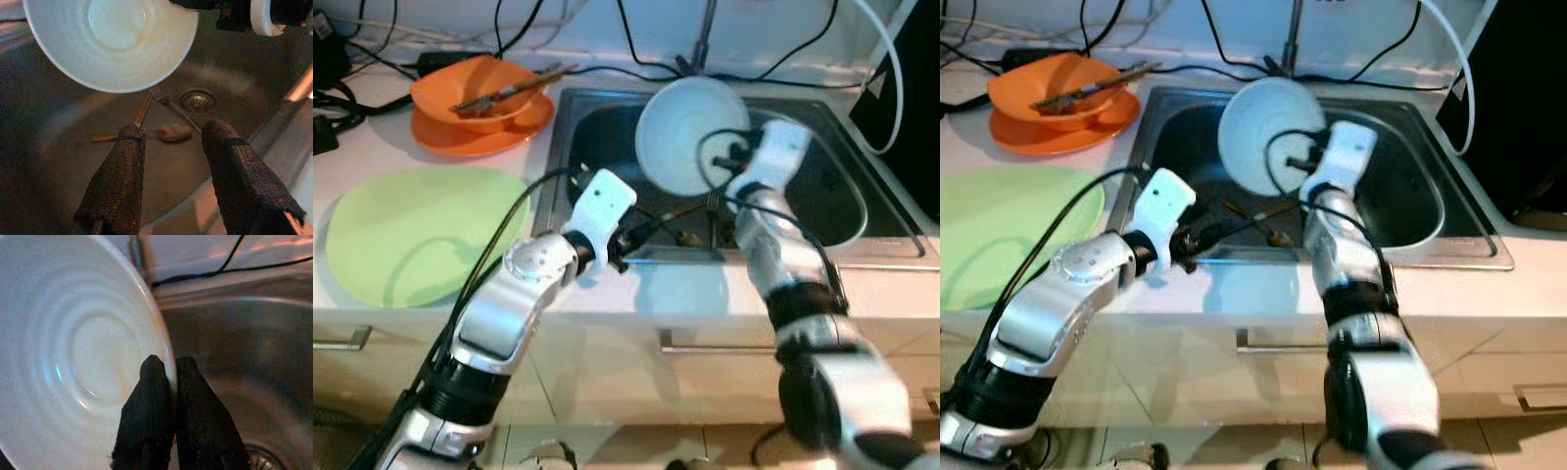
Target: Kitchen organization
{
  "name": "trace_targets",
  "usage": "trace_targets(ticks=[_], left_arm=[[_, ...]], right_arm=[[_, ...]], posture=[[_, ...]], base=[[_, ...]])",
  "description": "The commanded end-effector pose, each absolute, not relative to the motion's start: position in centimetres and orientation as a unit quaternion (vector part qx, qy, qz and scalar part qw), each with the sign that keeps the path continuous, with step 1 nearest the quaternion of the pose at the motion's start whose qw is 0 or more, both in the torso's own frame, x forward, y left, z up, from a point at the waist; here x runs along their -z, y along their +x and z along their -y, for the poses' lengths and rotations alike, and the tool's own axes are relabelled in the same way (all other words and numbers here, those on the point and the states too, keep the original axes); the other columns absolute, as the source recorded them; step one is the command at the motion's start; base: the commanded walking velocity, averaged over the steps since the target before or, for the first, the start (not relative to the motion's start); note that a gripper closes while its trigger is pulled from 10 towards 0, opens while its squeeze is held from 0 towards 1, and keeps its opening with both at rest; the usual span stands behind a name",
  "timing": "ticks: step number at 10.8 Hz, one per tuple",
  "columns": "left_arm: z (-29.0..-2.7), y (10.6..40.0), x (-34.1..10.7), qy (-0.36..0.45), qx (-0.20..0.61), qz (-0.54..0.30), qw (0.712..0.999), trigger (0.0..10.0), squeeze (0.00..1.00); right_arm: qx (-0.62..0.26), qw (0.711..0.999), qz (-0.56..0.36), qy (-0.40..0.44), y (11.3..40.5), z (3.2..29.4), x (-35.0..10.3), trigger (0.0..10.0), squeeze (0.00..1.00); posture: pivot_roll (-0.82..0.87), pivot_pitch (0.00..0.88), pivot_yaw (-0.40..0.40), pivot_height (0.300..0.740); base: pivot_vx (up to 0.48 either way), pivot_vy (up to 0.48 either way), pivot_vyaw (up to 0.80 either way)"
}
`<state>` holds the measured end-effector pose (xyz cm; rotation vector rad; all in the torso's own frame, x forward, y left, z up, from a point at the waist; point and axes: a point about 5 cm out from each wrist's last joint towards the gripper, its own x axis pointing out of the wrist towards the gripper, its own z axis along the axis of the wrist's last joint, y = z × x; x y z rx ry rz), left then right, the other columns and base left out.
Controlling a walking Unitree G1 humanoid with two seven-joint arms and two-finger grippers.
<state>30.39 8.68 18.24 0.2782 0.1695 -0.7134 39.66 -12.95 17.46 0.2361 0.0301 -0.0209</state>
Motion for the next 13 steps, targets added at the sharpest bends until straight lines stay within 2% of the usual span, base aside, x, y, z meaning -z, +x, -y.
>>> trace_targets(ticks=[1,5,11,12,13], left_arm=[[-8.6,30.1,-18.3,0.139,0.344,-0.085,0.925,10.0,0.0],[-9.0,29.5,-17.9,0.136,0.332,-0.115,0.926,10.0,0.0],[-9.1,28.7,-17.3,0.137,0.328,-0.148,0.923,10.0,0.0],[-9.2,28.6,-17.3,0.137,0.328,-0.149,0.923,10.0,0.0],[-9.2,28.6,-17.4,0.137,0.328,-0.15,0.922,10.0,0.0]], right_arm=[[0.004,0.994,-0.001,0.105,40.0,12.9,-18.0,10.0,0.0],[-0.016,0.996,-0.057,0.065,40.1,12.4,-15.8,10.0,0.0],[-0.042,0.993,-0.095,0.055,39.7,11.6,-14.0,10.0,0.0],[-0.048,0.992,-0.098,0.056,39.6,11.3,-13.8,10.0,1.0],[-0.053,0.992,-0.1,0.052,39.5,11.0,-13.7,10.0,0.99]], posture=[[0.05,0.079,-0.089,0.74],[0.06,0.089,-0.107,0.74],[0.08,0.102,-0.118,0.74],[0.09,0.101,-0.118,0.74],[0.09,0.098,-0.115,0.74]], base=[[0.0,0.0,0.0],[0.0,0.0,0.0],[0.0,0.0,0.0],[0.0,0.0,0.0],[0.0,0.0,0.0]])
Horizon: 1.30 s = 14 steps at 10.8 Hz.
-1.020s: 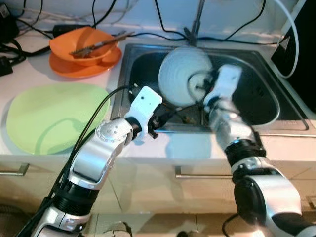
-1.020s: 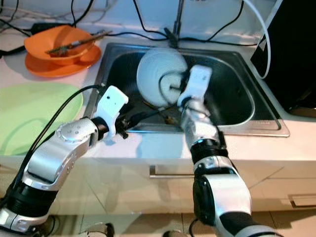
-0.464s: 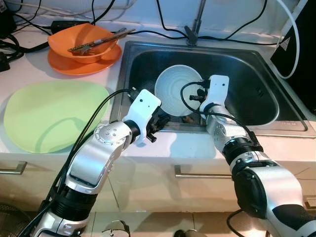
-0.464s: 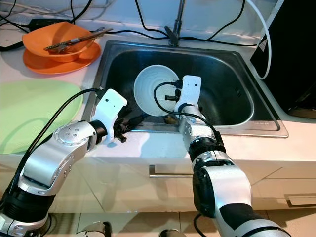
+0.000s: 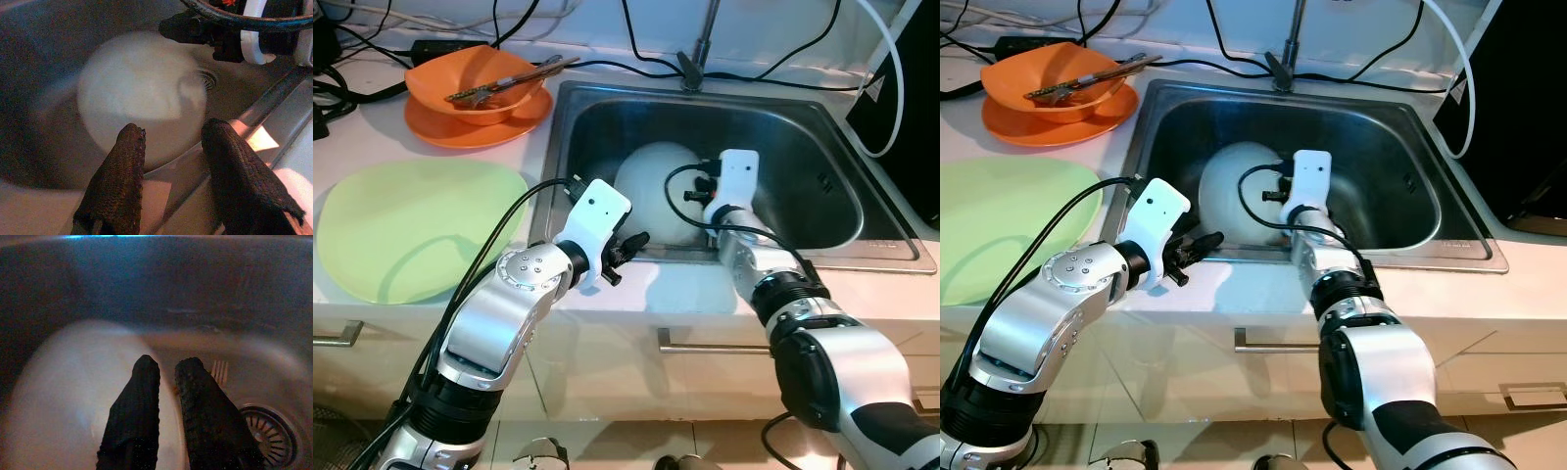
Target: Kitchen organization
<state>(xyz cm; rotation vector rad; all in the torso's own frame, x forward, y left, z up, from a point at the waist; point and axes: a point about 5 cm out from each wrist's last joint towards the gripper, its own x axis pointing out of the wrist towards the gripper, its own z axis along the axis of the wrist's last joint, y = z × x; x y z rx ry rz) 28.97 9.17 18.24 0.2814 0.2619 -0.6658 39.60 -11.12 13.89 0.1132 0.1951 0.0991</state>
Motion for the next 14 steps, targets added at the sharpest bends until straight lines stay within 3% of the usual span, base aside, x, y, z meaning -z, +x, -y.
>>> trace_targets(ticks=[1,5,8,9,11,14], left_arm=[[-9.1,28.6,-17.4,0.138,0.328,-0.151,0.922,10.0,0.0],[-9.1,28.8,-17.3,0.143,0.322,-0.146,0.924,10.0,0.0],[-9.8,30.6,-18.8,0.14,0.242,-0.064,0.958,10.0,0.0],[-10.1,31.1,-19.5,0.142,0.214,-0.027,0.966,10.0,0.0],[-10.6,31.5,-20.6,0.136,0.18,0.015,0.974,10.0,0.0],[-11.9,31.5,-21.9,0.159,0.149,0.062,0.974,10.0,0.0]], right_arm=[[-0.058,0.992,-0.1,0.048,39.5,10.9,-13.7,10.0,0.0],[-0.055,0.994,-0.088,0.046,39.7,11.2,-14.1,10.0,0.0],[-0.068,0.996,0.038,0.037,40.4,11.4,-18.5,10.0,0.0],[-0.068,0.99,0.108,0.056,39.8,11.8,-20.9,10.0,0.0],[-0.052,0.98,0.164,0.097,37.8,12.4,-22.5,10.0,0.0],[-0.054,0.984,0.106,0.132,34.5,11.4,-18.7,10.0,0.0]], posture=[[0.09,0.098,-0.115,0.74],[0.07,0.092,-0.11,0.74],[0.04,0.087,-0.11,0.74],[0.03,0.083,-0.109,0.74],[0.0,0.076,-0.096,0.74],[0.0,0.076,-0.089,0.74]], base=[[0.0,0.0,0.0],[0.0,0.0,0.0],[0.0,0.0,0.0],[0.0,0.0,0.0],[0.0,0.0,0.0],[0.0,0.0,0.0]])
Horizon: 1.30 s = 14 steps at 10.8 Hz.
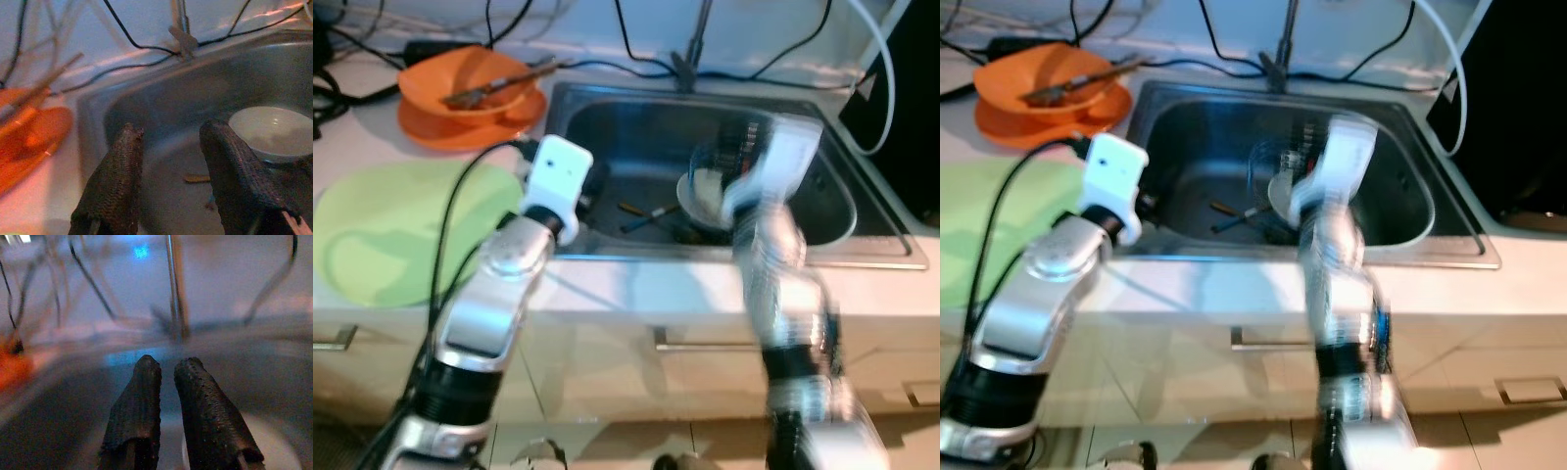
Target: Kitchen organization
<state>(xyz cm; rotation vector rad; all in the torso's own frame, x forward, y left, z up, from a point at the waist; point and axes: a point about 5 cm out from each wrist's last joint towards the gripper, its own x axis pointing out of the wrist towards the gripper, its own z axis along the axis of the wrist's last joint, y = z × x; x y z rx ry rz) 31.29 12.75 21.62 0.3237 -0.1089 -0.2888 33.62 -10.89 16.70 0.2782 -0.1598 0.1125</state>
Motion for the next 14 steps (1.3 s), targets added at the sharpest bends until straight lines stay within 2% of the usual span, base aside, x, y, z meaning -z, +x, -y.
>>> trace_targets(ticks=[1,4,6,7,8,9,11,14], left_arm=[[-13.4,30.7,-22.5,0.16,0.131,0.081,0.975,10.0,0.0],[-17.6,30.2,-22.9,0.143,0.068,0.081,0.984,10.0,0.0],[-22.7,30.1,-24.6,0.174,-0.021,0.083,0.981,10.0,0.0],[-25.1,29.9,-24.7,0.203,-0.061,0.047,0.976,10.0,0.0],[-26.3,29.7,-24.3,0.209,-0.064,0.002,0.976,10.0,0.0],[-26.6,29.6,-24.0,0.198,-0.025,-0.049,0.979,10.0,0.0],[-26.8,29.3,-24.7,0.197,0.016,-0.096,0.976,10.0,0.0],[-25.8,29.0,-22.8,0.167,0.075,-0.182,0.966,10.0,0.0]], right_arm=[[-0.056,0.986,0.074,0.14,33.3,10.7,-16.7,10.0,0.0],[-0.065,0.986,0.046,0.149,32.7,10.0,-15.9,10.0,0.0],[-0.071,0.985,0.038,0.152,32.5,9.6,-15.7,10.0,0.0],[-0.072,0.985,0.034,0.153,32.5,9.4,-15.6,10.0,0.0],[-0.072,0.985,0.033,0.153,32.5,9.4,-15.6,10.0,0.0],[-0.071,0.985,0.031,0.153,32.5,9.5,-15.6,10.0,0.0],[-0.068,0.986,0.029,0.152,32.5,9.6,-15.6,10.0,0.0],[-0.064,0.986,0.026,0.15,32.6,9.8,-15.6,10.0,0.0]], posture=[[0.01,0.075,-0.088,0.74],[0.03,0.068,-0.089,0.74],[0.05,0.063,-0.094,0.74],[0.06,0.065,-0.093,0.74],[0.06,0.065,-0.093,0.74],[0.06,0.07,-0.095,0.74],[0.06,0.072,-0.097,0.74],[0.05,0.084,-0.091,0.74]], base=[[0.0,0.0,0.0],[0.0,0.0,0.0],[0.0,0.0,0.0],[0.0,0.0,0.0],[0.0,0.0,0.0],[0.0,0.0,0.0],[0.0,0.0,0.0],[0.0,0.0,0.0]])
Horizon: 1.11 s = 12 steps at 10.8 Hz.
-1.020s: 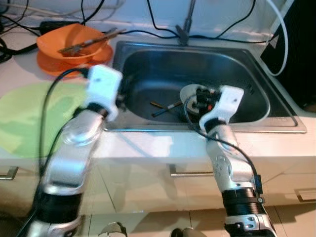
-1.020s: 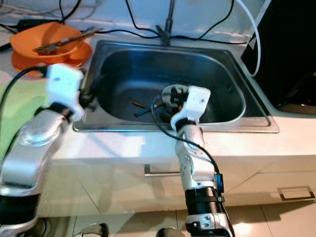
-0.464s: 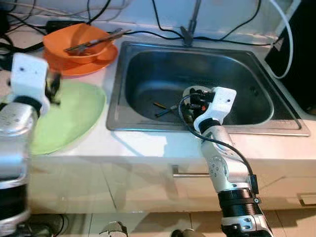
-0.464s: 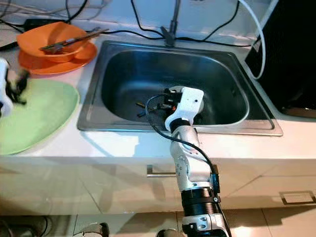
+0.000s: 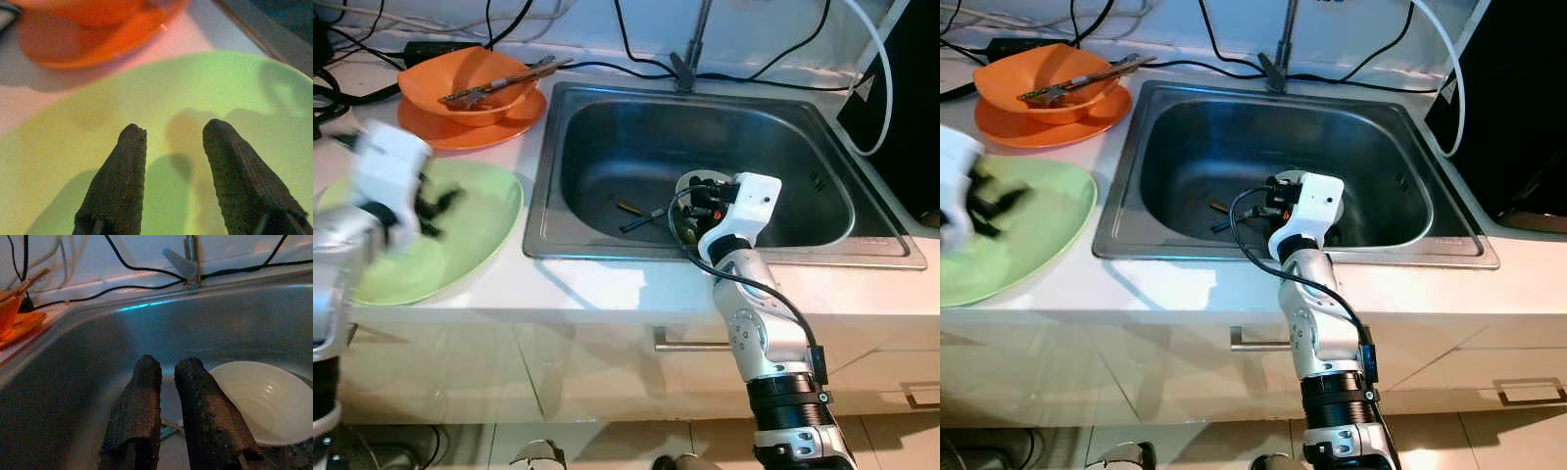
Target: Kitchen organization
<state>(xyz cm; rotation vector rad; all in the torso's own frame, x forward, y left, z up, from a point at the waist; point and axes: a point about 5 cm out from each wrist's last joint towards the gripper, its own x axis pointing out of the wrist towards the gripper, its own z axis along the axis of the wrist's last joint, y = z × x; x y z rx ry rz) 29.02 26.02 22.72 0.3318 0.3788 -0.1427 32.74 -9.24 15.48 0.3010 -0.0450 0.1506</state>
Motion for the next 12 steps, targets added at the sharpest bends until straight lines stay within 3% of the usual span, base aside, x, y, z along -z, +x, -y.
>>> trace_targets(ticks=[1,4,8,12], left_arm=[[-25.2,29.1,-22.5,0.15,0.097,-0.203,0.963,10.0,0.0],[-23.1,29.5,-21.0,0.139,0.144,-0.25,0.947,10.0,0.0],[-19.4,30.9,-20.0,0.129,0.186,-0.25,0.941,10.0,0.0],[-19.0,32.1,-19.9,0.149,0.167,-0.233,0.946,10.0,0.0]], right_arm=[[-0.062,0.986,0.025,0.15,32.6,9.9,-15.6,10.0,0.0],[-0.061,0.986,0.022,0.151,32.6,9.9,-15.6,10.0,0.0],[-0.058,0.987,0.021,0.152,32.5,10.0,-15.6,10.0,0.0],[-0.055,0.987,0.017,0.151,32.4,10.0,-15.4,10.0,0.0]], posture=[[0.04,0.087,-0.088,0.74],[0.03,0.092,-0.081,0.74],[0.02,0.092,-0.073,0.74],[0.01,0.095,-0.069,0.74]], base=[[0.0,0.0,0.0],[0.0,0.0,0.0],[0.0,0.0,0.0],[0.0,0.0,0.0]])
